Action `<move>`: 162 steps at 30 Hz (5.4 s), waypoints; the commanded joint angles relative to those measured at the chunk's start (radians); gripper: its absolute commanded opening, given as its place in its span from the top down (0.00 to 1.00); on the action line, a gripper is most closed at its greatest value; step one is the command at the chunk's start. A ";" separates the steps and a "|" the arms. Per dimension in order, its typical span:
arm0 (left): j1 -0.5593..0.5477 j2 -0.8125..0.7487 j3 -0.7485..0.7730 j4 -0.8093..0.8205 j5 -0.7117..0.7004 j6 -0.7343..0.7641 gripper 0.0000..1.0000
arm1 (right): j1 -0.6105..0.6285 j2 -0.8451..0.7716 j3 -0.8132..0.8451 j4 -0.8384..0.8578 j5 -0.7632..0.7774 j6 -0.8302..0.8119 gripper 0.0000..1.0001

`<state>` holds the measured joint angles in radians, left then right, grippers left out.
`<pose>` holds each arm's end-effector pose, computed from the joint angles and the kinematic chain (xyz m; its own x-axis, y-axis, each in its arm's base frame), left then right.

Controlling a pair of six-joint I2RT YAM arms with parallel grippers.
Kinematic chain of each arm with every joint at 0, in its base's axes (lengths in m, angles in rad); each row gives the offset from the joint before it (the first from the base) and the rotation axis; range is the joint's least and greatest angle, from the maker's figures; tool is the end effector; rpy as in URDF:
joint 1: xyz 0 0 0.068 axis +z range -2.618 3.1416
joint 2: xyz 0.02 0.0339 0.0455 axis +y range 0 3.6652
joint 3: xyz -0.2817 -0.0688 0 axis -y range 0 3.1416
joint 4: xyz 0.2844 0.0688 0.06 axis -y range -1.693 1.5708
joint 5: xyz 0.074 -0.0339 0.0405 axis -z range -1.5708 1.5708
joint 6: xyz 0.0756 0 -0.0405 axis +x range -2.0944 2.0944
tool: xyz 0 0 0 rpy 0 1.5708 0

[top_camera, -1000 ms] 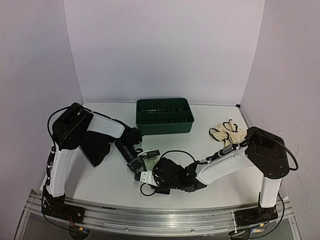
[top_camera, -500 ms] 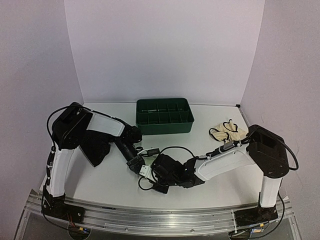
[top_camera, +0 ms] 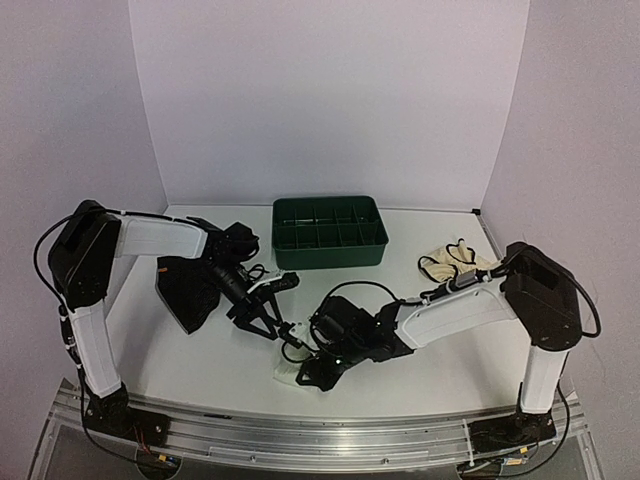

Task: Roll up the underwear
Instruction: Roll the underwear to the center of the board.

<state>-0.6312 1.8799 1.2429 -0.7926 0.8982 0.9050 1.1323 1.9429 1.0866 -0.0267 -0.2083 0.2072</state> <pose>0.2776 -0.2761 0.1410 -0.1347 0.7053 -0.6959 0.9106 -0.1889 -0.3677 0.1761 0.4123 0.0861 -0.5147 -0.6236 -0.5884 -0.8539 0.4341 0.2870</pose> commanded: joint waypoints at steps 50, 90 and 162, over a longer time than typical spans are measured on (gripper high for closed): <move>-0.197 0.125 0.031 0.003 -0.157 0.037 1.00 | -0.126 -0.349 -0.282 0.158 0.150 -0.050 0.51; 0.002 0.118 0.146 -0.040 0.013 0.031 0.37 | 0.015 -0.013 -0.126 -0.010 0.143 -0.084 1.00; -0.079 0.350 0.163 -0.131 -0.009 -0.140 1.00 | 0.139 0.046 -0.050 0.224 0.668 -0.786 0.49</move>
<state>-0.7097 2.1953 1.3930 -0.8921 0.9398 0.7609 1.2741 1.9483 0.9897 0.2353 0.4183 -0.5594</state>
